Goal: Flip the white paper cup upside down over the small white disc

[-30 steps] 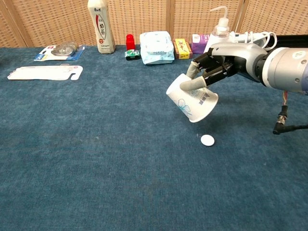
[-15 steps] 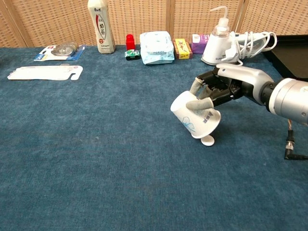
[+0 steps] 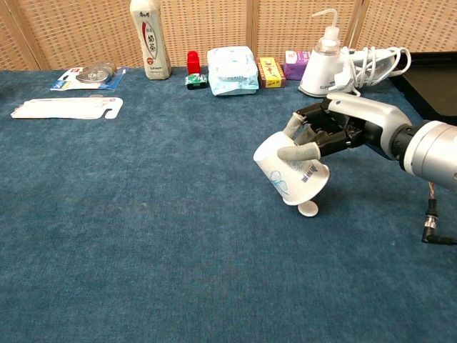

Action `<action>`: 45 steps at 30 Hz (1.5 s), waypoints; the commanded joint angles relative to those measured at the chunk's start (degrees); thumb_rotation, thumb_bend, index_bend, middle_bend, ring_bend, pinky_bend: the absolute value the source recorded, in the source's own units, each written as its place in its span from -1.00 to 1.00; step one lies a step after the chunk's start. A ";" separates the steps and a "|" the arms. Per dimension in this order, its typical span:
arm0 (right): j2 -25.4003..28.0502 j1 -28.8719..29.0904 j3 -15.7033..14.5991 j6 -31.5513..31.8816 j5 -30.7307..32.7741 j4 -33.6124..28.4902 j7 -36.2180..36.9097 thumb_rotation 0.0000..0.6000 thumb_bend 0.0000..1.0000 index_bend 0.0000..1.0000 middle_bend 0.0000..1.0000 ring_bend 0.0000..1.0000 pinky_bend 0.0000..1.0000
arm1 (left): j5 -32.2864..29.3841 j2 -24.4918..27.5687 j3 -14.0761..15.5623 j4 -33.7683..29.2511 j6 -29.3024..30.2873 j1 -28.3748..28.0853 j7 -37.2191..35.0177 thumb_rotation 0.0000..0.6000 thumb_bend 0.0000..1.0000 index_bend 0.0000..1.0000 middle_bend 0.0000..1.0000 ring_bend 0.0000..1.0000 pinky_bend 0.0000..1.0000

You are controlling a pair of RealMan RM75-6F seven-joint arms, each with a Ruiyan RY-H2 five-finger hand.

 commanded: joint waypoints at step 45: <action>7.15 -2.15 -6.51 2.17 -8.36 -2.65 -10.72 -0.14 -0.47 -0.76 -0.64 -0.56 -0.66 | 1.46 0.08 -0.02 0.95 1.16 0.29 -2.10 1.00 -0.50 -0.29 -0.36 -0.57 -0.52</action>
